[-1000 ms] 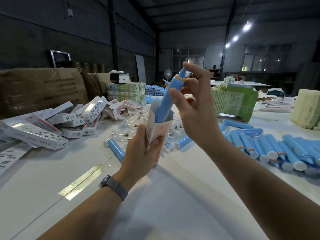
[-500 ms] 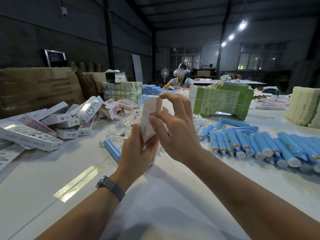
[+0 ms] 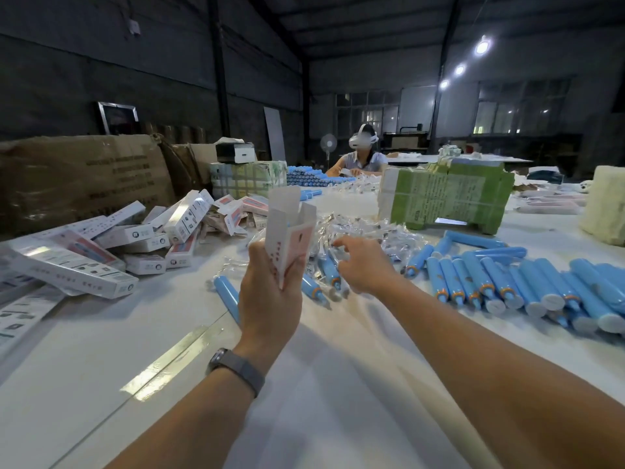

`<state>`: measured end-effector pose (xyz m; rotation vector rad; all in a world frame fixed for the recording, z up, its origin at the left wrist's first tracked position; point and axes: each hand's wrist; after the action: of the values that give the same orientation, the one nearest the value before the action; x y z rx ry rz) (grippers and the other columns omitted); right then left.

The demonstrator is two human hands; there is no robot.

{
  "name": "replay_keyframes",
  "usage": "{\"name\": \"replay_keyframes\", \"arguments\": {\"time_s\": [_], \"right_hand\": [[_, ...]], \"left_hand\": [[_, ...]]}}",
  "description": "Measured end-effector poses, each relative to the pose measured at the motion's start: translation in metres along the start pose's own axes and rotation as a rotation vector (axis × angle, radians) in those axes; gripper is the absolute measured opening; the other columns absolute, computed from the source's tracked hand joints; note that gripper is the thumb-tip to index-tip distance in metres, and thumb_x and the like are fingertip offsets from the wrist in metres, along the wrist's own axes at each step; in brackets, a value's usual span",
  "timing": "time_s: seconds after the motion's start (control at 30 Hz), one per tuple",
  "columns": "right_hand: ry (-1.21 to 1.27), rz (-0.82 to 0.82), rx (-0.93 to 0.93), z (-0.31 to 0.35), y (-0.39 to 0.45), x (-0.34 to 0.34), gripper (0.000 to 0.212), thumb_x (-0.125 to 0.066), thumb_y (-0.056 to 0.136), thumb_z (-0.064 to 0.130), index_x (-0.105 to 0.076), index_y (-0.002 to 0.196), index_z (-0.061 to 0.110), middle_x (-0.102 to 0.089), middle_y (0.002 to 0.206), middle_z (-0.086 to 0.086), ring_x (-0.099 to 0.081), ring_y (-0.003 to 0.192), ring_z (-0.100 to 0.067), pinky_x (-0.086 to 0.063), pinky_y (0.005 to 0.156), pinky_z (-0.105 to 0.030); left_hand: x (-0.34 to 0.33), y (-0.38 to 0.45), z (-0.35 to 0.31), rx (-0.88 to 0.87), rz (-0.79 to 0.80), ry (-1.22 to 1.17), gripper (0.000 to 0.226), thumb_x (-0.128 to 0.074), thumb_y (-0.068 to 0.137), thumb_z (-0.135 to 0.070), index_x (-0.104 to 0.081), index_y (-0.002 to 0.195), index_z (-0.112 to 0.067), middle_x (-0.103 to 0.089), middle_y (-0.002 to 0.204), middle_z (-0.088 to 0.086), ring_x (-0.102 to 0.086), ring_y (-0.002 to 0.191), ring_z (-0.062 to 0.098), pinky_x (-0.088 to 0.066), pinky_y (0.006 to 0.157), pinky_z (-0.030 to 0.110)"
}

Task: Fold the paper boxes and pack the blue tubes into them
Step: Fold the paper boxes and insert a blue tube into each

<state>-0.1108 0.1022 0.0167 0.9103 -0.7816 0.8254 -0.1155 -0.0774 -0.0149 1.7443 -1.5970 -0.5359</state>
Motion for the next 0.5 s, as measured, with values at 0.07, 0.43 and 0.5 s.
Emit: {"name": "replay_keyframes", "arguments": {"time_s": [0.07, 0.43, 0.5], "right_hand": [[-0.129, 0.054, -0.018, 0.001, 0.014, -0.008, 0.048, -0.053, 0.088, 0.009, -0.056, 0.131, 0.03, -0.06, 0.127, -0.007, -0.053, 0.118, -0.029, -0.049, 0.09, -0.036], [-0.301, 0.194, -0.002, -0.014, 0.034, -0.014, 0.024, -0.066, 0.085, 0.01, -0.073, 0.105, 0.021, -0.071, 0.098, -0.005, -0.062, 0.074, -0.017, -0.055, 0.07, -0.03], [-0.222, 0.061, -0.016, -0.017, 0.028, -0.011, 0.026, -0.064, 0.085, 0.01, -0.073, 0.104, 0.024, -0.07, 0.103, -0.003, -0.062, 0.082, -0.019, -0.052, 0.073, -0.03]], "left_hand": [[0.0, 0.001, 0.002, 0.013, -0.011, -0.008, 0.036, -0.066, 0.093, -0.033, -0.03, 0.096, -0.034, -0.064, 0.101, 0.004, -0.063, 0.081, 0.034, -0.055, 0.066, 0.05], [0.0, 0.002, 0.005, -0.012, 0.001, 0.004, 0.04, -0.066, 0.094, -0.033, -0.026, 0.096, -0.036, -0.064, 0.104, 0.003, -0.063, 0.084, 0.03, -0.053, 0.063, 0.036], [0.0, 0.002, 0.003, -0.019, 0.018, -0.005, 0.038, -0.067, 0.093, -0.032, -0.029, 0.099, -0.031, -0.064, 0.102, 0.004, -0.062, 0.083, 0.03, -0.051, 0.064, 0.036]]}}
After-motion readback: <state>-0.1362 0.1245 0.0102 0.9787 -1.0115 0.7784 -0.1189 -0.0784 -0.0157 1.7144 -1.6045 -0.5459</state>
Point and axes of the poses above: each hand's wrist, its own y-axis towards the middle knuckle, its own x-axis out of the back of the hand, z = x × y
